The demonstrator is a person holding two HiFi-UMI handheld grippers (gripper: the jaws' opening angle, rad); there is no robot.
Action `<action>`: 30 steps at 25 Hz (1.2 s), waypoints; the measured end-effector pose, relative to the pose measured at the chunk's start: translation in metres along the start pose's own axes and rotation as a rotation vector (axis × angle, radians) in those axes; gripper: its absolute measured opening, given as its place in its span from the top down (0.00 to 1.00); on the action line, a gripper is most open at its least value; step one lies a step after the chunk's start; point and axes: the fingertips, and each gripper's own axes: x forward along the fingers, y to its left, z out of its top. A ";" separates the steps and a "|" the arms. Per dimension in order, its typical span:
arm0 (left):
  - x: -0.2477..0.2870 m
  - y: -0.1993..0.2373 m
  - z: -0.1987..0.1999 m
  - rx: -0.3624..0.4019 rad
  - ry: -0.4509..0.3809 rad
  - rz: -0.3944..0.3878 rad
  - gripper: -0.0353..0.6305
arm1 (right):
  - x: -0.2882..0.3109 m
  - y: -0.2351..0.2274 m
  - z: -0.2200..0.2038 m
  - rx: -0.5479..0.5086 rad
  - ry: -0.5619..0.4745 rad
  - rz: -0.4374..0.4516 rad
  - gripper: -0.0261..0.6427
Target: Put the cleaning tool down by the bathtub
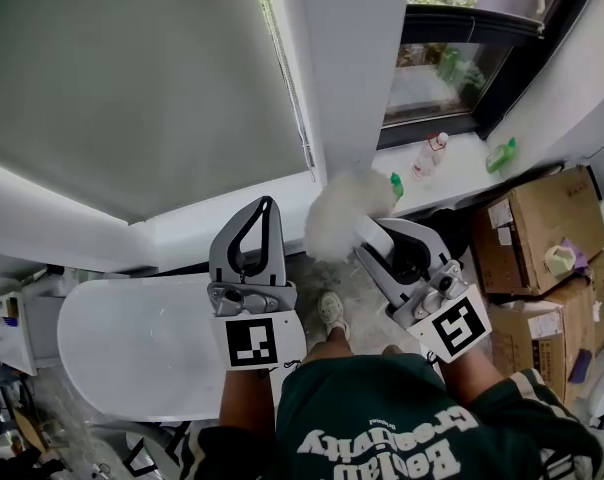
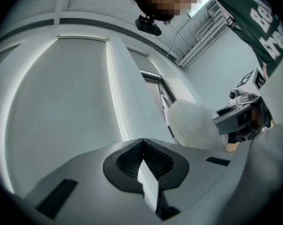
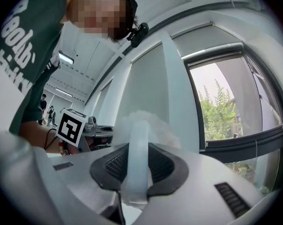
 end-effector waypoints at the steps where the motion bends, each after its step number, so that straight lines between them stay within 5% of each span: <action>1: 0.003 0.004 -0.004 -0.003 0.003 -0.001 0.94 | 0.007 0.001 -0.003 0.009 0.006 0.004 0.82; 18: 0.020 0.068 -0.064 -0.054 0.055 0.030 0.94 | 0.091 -0.001 -0.033 0.025 0.063 0.025 0.81; 30: 0.034 0.061 -0.053 -0.042 0.061 0.068 0.94 | 0.085 -0.013 -0.018 0.006 0.039 0.068 0.81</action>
